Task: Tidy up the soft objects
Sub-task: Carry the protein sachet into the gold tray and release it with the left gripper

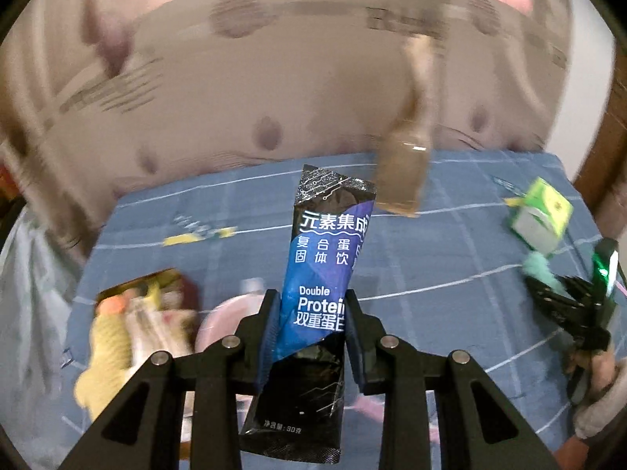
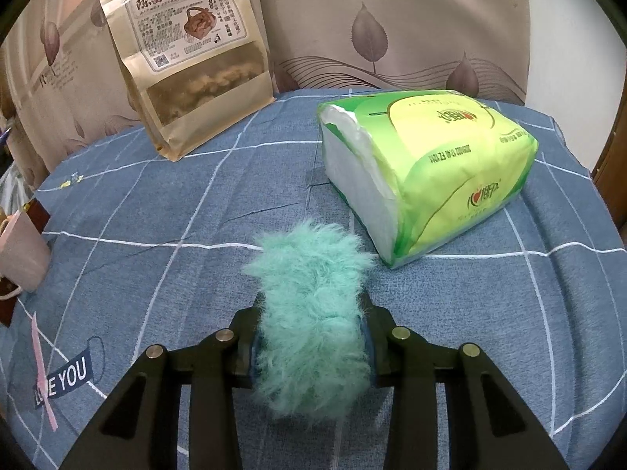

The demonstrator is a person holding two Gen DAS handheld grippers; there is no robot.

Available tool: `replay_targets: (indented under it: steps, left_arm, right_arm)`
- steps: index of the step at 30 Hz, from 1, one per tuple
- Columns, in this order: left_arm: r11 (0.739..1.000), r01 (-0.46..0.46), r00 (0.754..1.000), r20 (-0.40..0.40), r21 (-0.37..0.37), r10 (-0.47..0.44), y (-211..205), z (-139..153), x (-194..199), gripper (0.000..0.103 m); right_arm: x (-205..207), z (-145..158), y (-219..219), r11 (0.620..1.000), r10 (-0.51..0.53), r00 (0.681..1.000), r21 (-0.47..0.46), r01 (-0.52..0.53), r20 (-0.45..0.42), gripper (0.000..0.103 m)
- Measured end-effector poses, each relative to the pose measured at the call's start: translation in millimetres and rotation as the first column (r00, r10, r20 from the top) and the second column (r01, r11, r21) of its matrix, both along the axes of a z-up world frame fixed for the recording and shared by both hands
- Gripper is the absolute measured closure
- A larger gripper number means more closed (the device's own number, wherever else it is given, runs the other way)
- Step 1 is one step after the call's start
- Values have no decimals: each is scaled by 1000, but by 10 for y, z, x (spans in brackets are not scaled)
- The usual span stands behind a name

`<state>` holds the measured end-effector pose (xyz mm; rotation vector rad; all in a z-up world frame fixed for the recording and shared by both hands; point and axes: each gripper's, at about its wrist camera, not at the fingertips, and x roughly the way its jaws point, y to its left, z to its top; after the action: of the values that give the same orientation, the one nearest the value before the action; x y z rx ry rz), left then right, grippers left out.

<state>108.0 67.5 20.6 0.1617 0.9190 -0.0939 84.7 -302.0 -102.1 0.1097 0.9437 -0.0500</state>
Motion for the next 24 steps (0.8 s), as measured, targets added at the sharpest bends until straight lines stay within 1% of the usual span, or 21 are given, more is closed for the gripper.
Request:
replay_targets:
  steps: [5, 8, 11, 15, 24]
  left_arm:
    - [992, -126, 992, 3, 9, 125, 652, 17, -59, 71]
    - [977, -212, 977, 6, 12, 212, 1084, 11, -106, 71]
    - [962, -271, 962, -3, 16, 271, 1390, -32, -109, 71]
    - [949, -314, 949, -34, 17, 314, 1652, -182, -81, 71]
    - [938, -346, 934, -96, 8, 345, 1845, -558, 74, 71]
  right_arm:
    - [1, -16, 9, 1000, 8, 1000, -19, -8, -4, 66]
    - [-3, -22, 20, 1000, 10, 1000, -28, -10, -6, 65]
    - [-6, -30, 24, 999, 11, 1000, -38, -12, -7, 65]
    - [-8, -42, 27, 999, 13, 1000, -46, -13, -9, 65]
    - [-12, -67, 35, 997, 17, 1000, -71, -18, -13, 65]
